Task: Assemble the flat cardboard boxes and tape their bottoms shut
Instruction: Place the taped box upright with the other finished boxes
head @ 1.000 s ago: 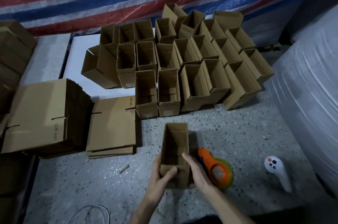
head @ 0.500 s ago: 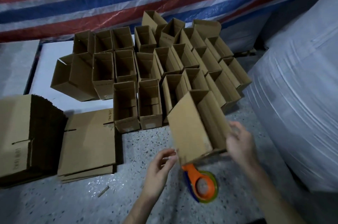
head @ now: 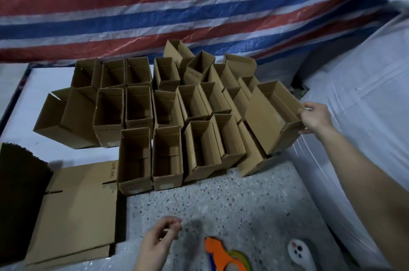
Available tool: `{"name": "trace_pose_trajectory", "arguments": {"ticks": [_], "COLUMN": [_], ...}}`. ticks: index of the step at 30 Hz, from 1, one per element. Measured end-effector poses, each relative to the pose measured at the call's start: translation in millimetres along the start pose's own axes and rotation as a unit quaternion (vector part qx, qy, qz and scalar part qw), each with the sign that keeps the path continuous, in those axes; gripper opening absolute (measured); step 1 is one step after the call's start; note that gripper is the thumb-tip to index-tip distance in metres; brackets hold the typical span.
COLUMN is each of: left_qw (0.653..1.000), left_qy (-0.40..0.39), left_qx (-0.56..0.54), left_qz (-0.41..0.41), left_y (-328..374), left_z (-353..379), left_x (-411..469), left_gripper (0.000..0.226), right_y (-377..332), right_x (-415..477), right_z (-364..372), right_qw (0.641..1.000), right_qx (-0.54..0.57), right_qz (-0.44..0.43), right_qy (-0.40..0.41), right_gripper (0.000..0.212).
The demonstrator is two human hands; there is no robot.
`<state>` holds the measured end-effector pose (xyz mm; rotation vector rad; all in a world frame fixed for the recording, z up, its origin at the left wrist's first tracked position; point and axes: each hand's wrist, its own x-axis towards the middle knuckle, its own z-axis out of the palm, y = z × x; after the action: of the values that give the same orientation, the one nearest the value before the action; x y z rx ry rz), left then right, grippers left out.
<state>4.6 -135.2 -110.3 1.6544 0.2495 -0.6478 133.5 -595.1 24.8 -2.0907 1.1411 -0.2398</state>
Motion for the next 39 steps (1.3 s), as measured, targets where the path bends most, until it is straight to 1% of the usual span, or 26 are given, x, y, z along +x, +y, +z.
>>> {"name": "trace_pose_trajectory", "arguments": {"ticks": [2,4,8,12,14,17,19,22,24,27,29,31,32,33,35,37,38,39], "left_qw": [1.0,1.0,0.996,0.987,0.983,0.979,0.978,0.978,0.979,0.979,0.979,0.98,0.98,0.981,0.98,0.979,0.979,0.978], "left_qy": [0.0,-0.006,-0.021,-0.029,-0.027,-0.016,-0.004,0.01,0.013,0.017,0.026,0.032,0.035,0.037,0.041,0.051,0.059,0.066], "left_qx": [0.01,0.016,-0.001,-0.02,-0.024,-0.015,-0.001,-0.012,-0.017,-0.019,-0.016,-0.017,-0.019,-0.018,-0.008,-0.003,-0.003,-0.003], "left_qz": [-0.002,0.016,0.083,0.155,0.18,0.202,0.208,0.206,0.204,0.204,0.202,0.197,0.193,0.192,0.193,0.195,0.197,0.198], "left_y": [8,22,65,104,116,122,121,117,114,109,105,100,98,95,92,90,89,89], "left_z": [-3,-3,-2,0,-2,-10,-16,-21,-22,-24,-27,-29,-31,-33,-36,-40,-42,-44], "left_x": [4,7,14,21,22,19,17,14,12,9,5,1,0,-1,-4,-6,-7,-7], "left_gripper": [0.006,0.007,0.015,0.017,0.017,0.017,0.017,0.018,0.018,0.017,0.016,0.016,0.015,0.015,0.016,0.017,0.017,0.017], "right_y": [8,15,22,25,27,27,26,22,18,12,11,15,17,18,19,17,15,12], "right_x": [10,15,17,7,3,-1,-4,-13,-22,-42,-61,-79,-87,-95,-108,-124,-134,-145], "right_z": [7,11,11,7,5,1,-2,-7,-8,-1,12,28,35,41,49,58,66,76], "right_qw": [1.0,0.999,0.997,0.993,0.995,0.997,0.998,1.0,0.998,0.993,0.979,0.945,0.93,0.923,0.925,0.93,0.933,0.938], "right_qx": [-0.006,0.014,0.035,-0.008,0.003,0.026,0.028,-0.001,-0.014,-0.05,-0.146,-0.267,-0.305,-0.323,-0.312,-0.259,-0.221,-0.178], "right_qz": [0.01,0.026,0.039,0.044,0.054,0.062,0.051,0.008,-0.039,-0.098,-0.14,-0.187,-0.202,-0.208,-0.216,-0.259,-0.283,-0.298], "right_qy": [-0.013,-0.021,-0.052,-0.105,-0.087,-0.047,-0.025,0.027,0.054,0.032,-0.004,-0.028,-0.03,-0.023,0.007,0.038,0.036,0.016], "right_gripper": [0.025,0.025,0.026,0.025,0.029,0.042,0.05,0.065,0.074,0.089,0.09,0.088,0.09,0.091,0.09,0.078,0.069,0.061]}}
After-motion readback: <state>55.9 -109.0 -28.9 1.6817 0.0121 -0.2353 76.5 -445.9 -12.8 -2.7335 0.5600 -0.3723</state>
